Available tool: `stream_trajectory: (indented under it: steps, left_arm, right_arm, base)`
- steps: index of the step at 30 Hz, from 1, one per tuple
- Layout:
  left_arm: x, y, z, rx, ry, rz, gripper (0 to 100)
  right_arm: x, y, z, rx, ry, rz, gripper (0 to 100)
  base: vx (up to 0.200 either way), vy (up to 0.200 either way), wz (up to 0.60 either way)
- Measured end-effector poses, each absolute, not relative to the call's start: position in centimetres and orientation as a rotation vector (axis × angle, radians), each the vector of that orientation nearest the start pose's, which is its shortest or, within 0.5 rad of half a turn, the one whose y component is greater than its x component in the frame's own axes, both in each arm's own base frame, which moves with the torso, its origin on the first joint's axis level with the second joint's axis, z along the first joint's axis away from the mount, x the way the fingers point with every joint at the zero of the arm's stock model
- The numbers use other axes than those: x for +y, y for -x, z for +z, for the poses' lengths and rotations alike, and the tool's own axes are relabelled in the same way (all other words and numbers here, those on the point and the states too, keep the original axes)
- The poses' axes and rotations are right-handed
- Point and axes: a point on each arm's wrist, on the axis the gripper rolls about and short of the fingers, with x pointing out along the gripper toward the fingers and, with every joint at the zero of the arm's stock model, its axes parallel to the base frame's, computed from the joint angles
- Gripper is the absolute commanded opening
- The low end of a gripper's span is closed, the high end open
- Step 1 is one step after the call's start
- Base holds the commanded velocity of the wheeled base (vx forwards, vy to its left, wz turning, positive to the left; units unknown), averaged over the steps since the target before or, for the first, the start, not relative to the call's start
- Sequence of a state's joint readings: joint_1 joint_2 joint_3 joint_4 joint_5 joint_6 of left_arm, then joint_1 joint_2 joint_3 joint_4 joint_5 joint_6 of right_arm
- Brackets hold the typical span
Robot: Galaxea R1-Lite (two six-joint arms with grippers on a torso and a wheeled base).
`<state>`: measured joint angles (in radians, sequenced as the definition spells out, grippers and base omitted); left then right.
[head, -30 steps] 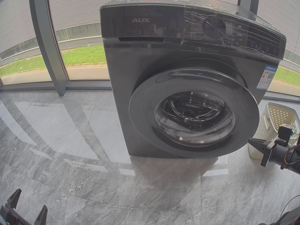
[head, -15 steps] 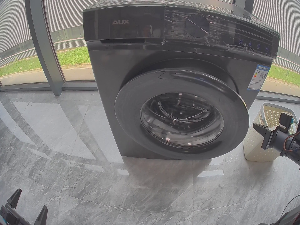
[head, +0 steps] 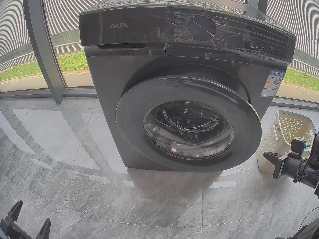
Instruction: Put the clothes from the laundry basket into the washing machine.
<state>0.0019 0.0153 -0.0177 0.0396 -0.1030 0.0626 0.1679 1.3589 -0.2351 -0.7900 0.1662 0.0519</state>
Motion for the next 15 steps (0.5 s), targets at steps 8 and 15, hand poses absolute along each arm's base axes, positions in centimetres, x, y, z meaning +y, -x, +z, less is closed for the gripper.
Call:
stream_trajectory:
  steps: [8, 15]
  left_arm:
    - [-0.2, 2.3, 7.7, 0.034, -0.061, -0.102, 100]
    - [-0.2, 2.3, 7.7, 0.035, -0.060, -0.102, 100]
  right_arm:
    - [4.8, -18.1, 14.1, 0.314, -0.099, 0.391, 0]
    - [5.3, -19.3, 14.5, 0.260, -0.136, 0.397, 0]
  base:
    - [0.100, 0.000, 0.00]
    - [0.200, 0.000, 0.00]
